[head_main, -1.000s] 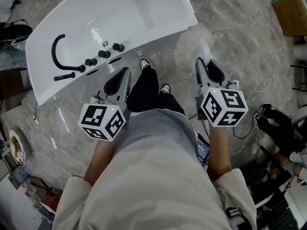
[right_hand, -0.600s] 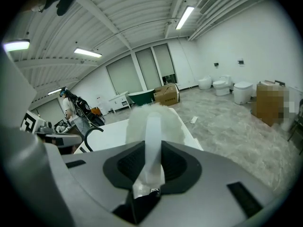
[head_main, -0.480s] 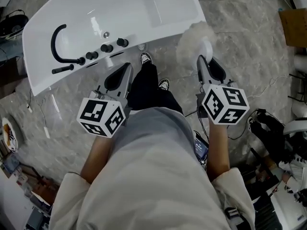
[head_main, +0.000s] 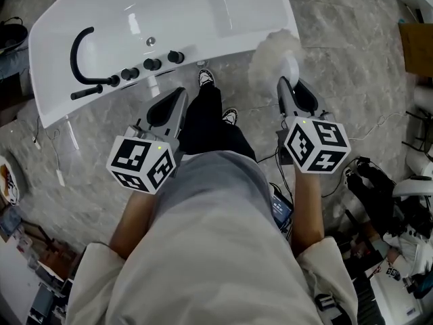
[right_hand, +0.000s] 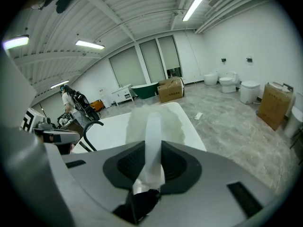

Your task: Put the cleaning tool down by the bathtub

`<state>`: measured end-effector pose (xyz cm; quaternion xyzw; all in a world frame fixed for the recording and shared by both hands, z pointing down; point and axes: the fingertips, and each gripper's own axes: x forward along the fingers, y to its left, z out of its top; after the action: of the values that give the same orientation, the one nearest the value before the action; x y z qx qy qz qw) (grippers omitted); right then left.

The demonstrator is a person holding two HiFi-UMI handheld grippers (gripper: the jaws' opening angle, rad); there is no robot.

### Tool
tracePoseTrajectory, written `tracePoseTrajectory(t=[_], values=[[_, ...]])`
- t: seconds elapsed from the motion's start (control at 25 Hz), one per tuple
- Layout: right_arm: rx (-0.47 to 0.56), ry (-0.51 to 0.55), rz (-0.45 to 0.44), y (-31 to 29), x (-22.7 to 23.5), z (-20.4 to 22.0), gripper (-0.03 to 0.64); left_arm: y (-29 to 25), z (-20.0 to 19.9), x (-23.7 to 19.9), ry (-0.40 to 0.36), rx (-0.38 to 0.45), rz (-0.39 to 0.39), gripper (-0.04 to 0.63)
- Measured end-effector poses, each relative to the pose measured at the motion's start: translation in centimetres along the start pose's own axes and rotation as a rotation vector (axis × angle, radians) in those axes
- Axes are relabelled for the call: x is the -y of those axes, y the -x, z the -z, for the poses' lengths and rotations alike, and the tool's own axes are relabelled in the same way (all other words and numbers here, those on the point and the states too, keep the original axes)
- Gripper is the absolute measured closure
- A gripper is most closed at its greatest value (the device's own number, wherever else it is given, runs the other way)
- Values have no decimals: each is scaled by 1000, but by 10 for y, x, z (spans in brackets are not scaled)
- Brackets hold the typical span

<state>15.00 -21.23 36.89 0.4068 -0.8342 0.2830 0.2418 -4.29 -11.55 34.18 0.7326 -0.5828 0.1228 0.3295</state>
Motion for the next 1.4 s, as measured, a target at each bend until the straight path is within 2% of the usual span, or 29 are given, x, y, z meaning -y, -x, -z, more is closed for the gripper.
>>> tracePoseTrajectory(t=[0.64, 1.4], values=[[-129, 69, 9, -48, 11, 18, 538, -11, -10, -20, 34, -22, -9, 586], [-248, 187, -37, -113, 14, 20, 538, -30, -10, -56, 94, -46, -31, 586]])
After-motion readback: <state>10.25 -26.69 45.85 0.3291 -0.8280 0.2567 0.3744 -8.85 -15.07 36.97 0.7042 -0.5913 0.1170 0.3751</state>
